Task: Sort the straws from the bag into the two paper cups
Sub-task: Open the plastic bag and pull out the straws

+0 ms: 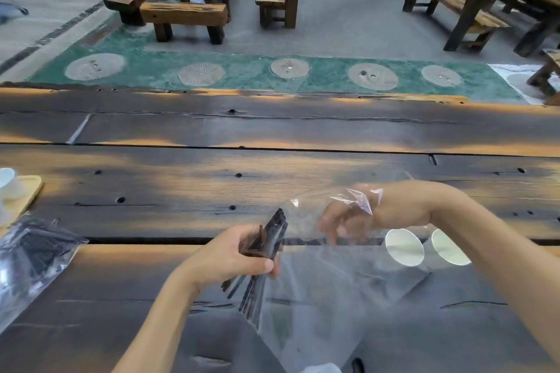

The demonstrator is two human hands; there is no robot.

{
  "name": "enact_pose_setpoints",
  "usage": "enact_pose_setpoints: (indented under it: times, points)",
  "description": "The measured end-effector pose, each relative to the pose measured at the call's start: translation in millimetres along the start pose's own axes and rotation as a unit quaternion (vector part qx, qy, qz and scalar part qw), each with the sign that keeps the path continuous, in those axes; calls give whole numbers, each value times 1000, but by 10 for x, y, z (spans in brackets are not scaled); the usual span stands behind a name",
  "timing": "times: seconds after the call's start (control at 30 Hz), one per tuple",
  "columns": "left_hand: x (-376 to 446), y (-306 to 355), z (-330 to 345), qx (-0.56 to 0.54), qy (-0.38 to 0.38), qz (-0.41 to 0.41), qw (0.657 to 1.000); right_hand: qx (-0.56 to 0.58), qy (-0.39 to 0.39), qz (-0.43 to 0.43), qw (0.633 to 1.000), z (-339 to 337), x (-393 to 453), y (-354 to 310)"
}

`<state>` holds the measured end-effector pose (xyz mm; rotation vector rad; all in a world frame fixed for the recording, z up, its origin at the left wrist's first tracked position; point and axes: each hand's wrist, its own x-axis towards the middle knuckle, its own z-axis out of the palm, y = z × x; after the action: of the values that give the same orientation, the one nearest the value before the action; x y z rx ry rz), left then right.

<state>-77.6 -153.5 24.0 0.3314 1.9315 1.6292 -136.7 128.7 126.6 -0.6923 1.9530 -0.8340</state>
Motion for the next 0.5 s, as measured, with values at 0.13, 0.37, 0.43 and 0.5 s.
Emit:
enact_pose_setpoints:
  times: [0.13,0.37,0.43,0.5]
  points:
    - [26,48,15,-9,-16,-3,1000,167,-19,1,986,55,48,28]
    - [81,74,62,9,-21,1,1000,190,-189,93,959,180,228,139]
    - [97,72,63,15,-19,2,1000,211,-203,102,951,240,282,203]
    - [120,76,74,8,-22,5,1000,242,-160,81,953,355,353,231]
